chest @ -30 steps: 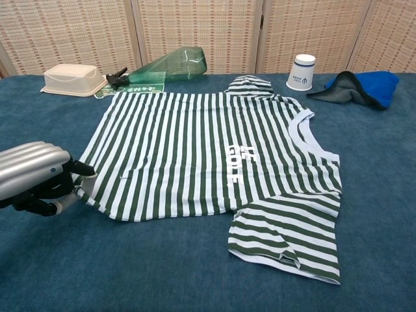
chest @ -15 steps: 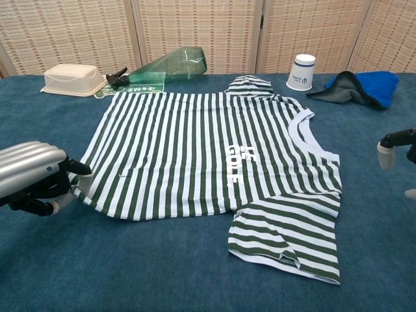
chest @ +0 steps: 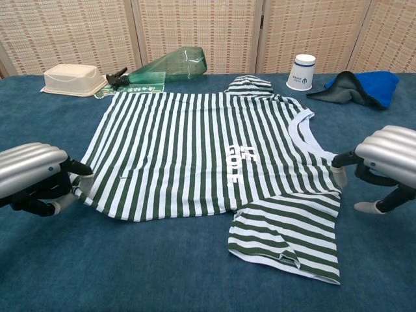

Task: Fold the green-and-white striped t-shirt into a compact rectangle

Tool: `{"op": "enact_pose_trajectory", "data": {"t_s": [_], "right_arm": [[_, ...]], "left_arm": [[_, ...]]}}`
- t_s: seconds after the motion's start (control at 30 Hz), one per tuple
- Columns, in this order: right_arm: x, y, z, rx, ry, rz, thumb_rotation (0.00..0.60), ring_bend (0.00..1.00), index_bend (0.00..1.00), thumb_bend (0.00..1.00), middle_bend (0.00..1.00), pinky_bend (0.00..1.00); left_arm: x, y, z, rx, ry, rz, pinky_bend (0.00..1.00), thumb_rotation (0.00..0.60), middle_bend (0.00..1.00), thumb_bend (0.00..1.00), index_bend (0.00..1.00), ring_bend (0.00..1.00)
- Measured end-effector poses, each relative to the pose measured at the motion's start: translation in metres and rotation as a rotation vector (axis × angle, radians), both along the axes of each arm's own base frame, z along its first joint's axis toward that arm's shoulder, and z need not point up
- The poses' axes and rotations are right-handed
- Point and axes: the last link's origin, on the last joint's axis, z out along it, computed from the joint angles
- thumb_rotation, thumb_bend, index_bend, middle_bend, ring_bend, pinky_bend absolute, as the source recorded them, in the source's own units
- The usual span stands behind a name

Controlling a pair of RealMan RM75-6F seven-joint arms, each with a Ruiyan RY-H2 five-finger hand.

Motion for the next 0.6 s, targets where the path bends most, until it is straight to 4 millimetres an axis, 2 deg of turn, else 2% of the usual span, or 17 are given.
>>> {"op": "enact_pose_trajectory", "data": {"t_s": [0.4, 0.6], "right_arm": [[0.009, -0.007, -0.022, 0.019, 0.012, 0.021, 0.600, 1.00, 0.50, 0.26, 0.95, 1.00], [0.014, -0.008, -0.031, 0.027, 0.010, 0.036, 0.600, 1.00, 0.52, 0.34, 0.95, 1.00]], "left_arm": [[-0.003, 0.000, 0.000, -0.006, -0.009, 0.010, 1.00, 0.600, 1.00, 0.66, 0.57, 0.95], [-0.003, 0.000, 0.001, -0.004, -0.012, 0.011, 1.00, 0.600, 1.00, 0.66, 0.56, 0.95]]}}
